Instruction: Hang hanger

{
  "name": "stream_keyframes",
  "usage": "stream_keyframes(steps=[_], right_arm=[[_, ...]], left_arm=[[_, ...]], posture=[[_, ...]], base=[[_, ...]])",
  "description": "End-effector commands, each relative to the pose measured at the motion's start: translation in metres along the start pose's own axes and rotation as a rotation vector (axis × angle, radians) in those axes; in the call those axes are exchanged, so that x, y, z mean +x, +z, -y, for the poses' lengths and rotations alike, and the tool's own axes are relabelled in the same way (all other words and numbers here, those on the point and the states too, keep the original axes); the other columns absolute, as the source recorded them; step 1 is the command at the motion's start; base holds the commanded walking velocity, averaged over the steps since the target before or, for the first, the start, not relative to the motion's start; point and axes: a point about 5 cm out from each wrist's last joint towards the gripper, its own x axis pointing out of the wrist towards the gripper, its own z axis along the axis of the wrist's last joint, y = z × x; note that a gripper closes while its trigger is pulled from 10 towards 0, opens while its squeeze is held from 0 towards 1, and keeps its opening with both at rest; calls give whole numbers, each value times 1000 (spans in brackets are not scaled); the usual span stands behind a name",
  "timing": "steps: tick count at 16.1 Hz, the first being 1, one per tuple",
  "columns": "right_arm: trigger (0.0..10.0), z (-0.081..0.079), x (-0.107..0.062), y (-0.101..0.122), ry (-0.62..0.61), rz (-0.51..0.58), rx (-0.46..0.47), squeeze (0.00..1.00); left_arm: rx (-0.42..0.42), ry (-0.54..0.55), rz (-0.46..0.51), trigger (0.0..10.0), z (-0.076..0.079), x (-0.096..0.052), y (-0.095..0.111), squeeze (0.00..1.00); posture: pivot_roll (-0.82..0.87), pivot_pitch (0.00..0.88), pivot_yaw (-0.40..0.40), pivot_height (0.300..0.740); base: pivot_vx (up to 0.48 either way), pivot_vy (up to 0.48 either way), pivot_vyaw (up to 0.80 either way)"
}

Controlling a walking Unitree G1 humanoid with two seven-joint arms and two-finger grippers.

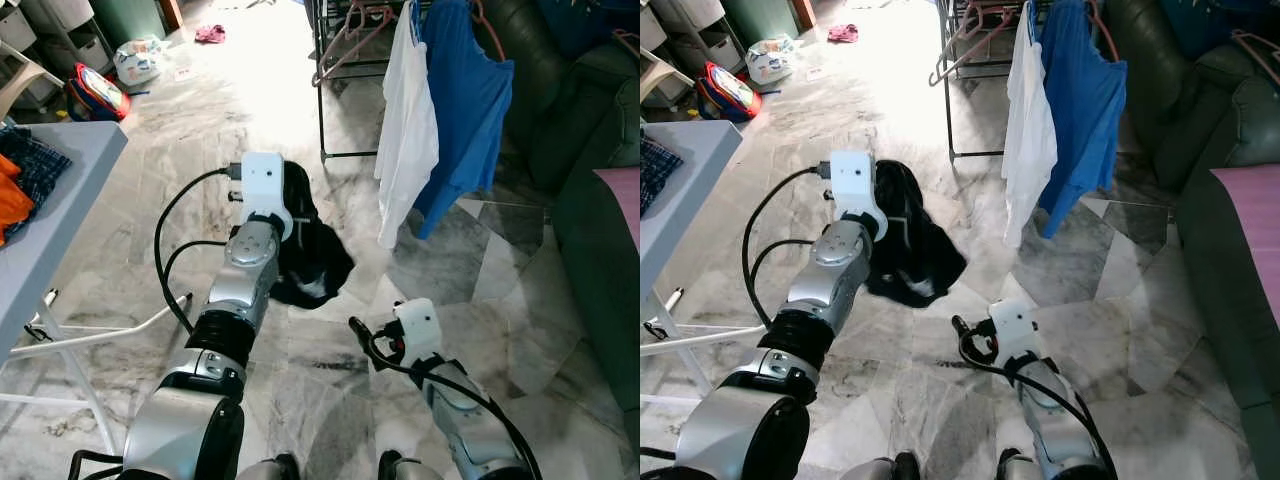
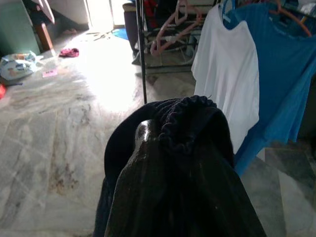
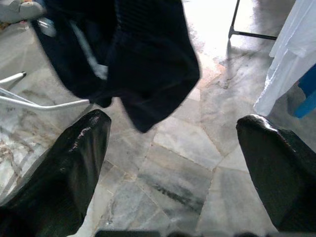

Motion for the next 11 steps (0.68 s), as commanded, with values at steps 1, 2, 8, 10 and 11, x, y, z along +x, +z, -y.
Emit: stream_keyframes(steps=[1, 2, 8, 10, 11], right_arm=[[10000, -4, 1, -4, 27, -15, -7, 0], [10000, -4, 1, -4, 29, -17, -10, 0], [10000, 23, -8, 7, -240, 88, 54, 0], [10000, 28, -15, 3, -299, 89, 79, 0], [10000, 28, -17, 2, -300, 87, 74, 0]], left_arm=[[1, -5, 47, 10000, 1, 2, 14, 0], [9, -6, 45, 10000, 1, 2, 13, 0], [30, -133, -96, 10000, -28, -35, -63, 0], [18, -64, -186, 10000, -42, -50, -91, 0], [24, -74, -198, 10000, -42, -53, -96, 0]], posture=[[12, 172, 101, 740], [11, 171, 100, 740], [-10, 164, 93, 740], [-21, 158, 83, 740], [-24, 156, 79, 740]], base=[[0, 0, 0], [0, 0, 0], [0, 0, 0], [0, 0, 0], [0, 0, 0]])
